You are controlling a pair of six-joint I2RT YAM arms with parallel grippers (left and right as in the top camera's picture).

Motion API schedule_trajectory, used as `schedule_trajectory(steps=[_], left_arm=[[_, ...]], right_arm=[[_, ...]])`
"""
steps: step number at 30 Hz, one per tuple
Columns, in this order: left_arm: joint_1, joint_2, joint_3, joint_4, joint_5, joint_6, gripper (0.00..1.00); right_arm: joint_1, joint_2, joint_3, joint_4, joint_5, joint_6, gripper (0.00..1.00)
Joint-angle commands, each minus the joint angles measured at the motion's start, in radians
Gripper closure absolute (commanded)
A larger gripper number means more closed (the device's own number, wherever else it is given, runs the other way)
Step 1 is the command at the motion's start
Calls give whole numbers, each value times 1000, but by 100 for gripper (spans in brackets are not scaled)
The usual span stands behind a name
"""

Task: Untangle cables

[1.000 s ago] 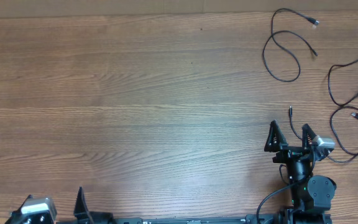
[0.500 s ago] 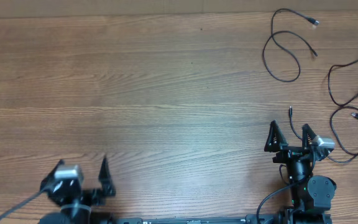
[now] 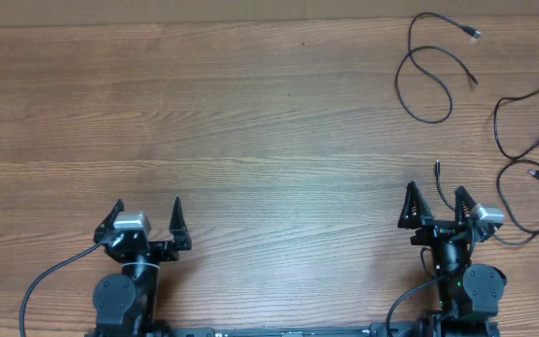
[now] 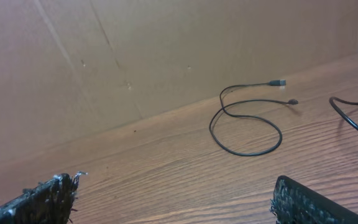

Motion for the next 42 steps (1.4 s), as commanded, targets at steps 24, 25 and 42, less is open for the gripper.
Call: schedule_trajectory(steps=[24, 25, 42], left_arm=[[65, -10, -140, 176, 72, 95, 0], [65, -10, -140, 176, 72, 95, 0], [65, -8, -140, 177, 79, 50, 0]], right_arm=[[5, -9, -11, 3, 9, -3, 0], [5, -9, -11, 3, 9, -3, 0], [5, -9, -11, 3, 9, -3, 0]])
